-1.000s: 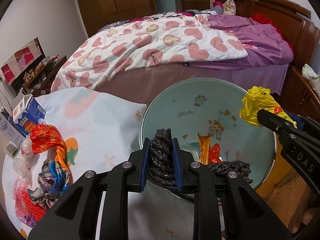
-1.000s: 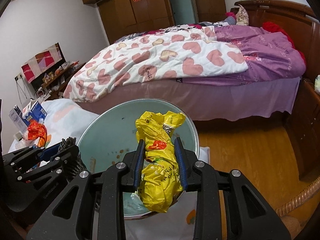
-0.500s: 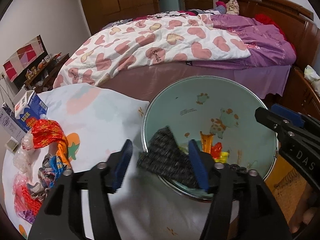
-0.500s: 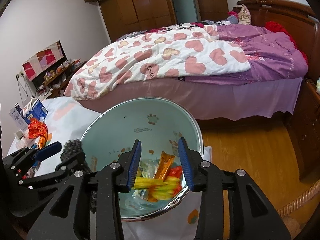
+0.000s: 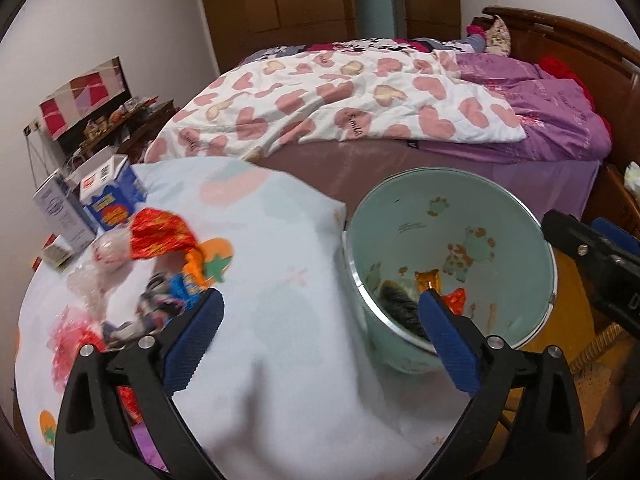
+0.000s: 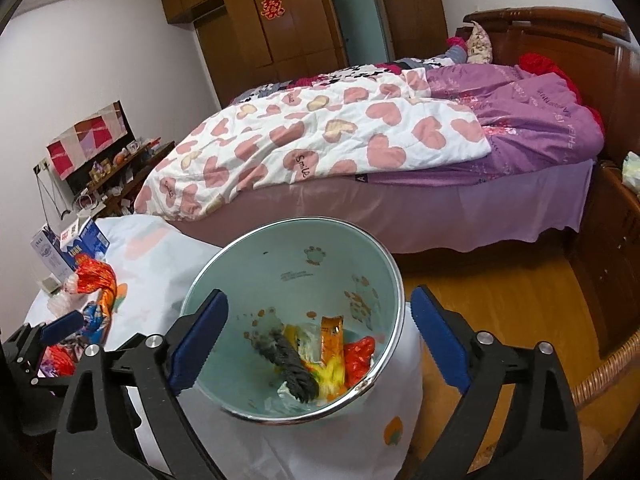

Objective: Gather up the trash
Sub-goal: 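Move both grippers back toward the trash on the table, then grasp the purple wrapper with the right gripper while the left gripper grasps the pink plastic bag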

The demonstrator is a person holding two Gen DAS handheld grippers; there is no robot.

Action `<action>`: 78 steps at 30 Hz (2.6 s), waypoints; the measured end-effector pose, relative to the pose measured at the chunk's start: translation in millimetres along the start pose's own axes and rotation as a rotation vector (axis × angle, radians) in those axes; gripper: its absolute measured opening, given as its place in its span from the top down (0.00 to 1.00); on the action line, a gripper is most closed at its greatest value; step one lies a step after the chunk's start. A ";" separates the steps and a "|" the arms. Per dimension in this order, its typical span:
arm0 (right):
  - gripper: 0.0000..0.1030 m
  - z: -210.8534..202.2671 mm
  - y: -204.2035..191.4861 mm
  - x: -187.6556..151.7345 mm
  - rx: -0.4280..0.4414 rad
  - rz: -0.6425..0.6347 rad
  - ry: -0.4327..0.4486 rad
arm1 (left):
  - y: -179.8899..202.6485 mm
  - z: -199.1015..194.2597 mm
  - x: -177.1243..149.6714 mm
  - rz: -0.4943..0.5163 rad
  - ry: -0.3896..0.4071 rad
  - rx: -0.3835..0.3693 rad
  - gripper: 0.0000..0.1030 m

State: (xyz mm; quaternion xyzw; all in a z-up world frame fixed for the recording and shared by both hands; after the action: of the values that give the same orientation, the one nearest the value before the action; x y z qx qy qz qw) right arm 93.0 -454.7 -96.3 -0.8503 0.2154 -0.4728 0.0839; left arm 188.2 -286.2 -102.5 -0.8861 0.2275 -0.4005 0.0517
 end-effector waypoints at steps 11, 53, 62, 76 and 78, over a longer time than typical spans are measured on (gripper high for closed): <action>0.09 -24.3 -57.7 -13.9 -0.031 -0.114 0.128 | -55.7 -19.9 -21.1 -0.062 0.016 0.061 0.06; 0.49 63.6 -268.0 -133.2 0.464 -0.397 -0.374 | -320.3 -14.6 -177.1 -0.365 -0.174 0.367 0.06; 0.89 19.3 -275.6 -116.1 0.634 -0.453 -0.329 | -314.7 -13.2 -166.4 -0.374 -0.165 0.351 0.06; 0.47 17.0 -245.0 -86.5 0.608 -0.394 -0.258 | -289.7 11.3 -101.7 -0.433 -0.136 0.241 0.06; 0.47 28.3 -248.3 -102.4 0.606 -0.420 -0.319 | -282.3 20.7 -97.4 -0.432 -0.149 0.227 0.06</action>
State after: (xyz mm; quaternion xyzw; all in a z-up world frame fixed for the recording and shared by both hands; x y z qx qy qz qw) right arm 140.9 -189.1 -104.1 -0.8753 -0.1279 -0.3840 0.2647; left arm 249.4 6.9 -106.0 -0.9297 -0.0182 -0.3588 0.0807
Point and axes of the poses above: each gripper's, at about its wrist camera, not at the fingertips, and z roughly the way its jaws point, y to its right, x to its top, the point moved 4 cm from there along z, roughly the way its jaws point, and after that the axes turned 12 degrees about x, right-handed, at the moved point
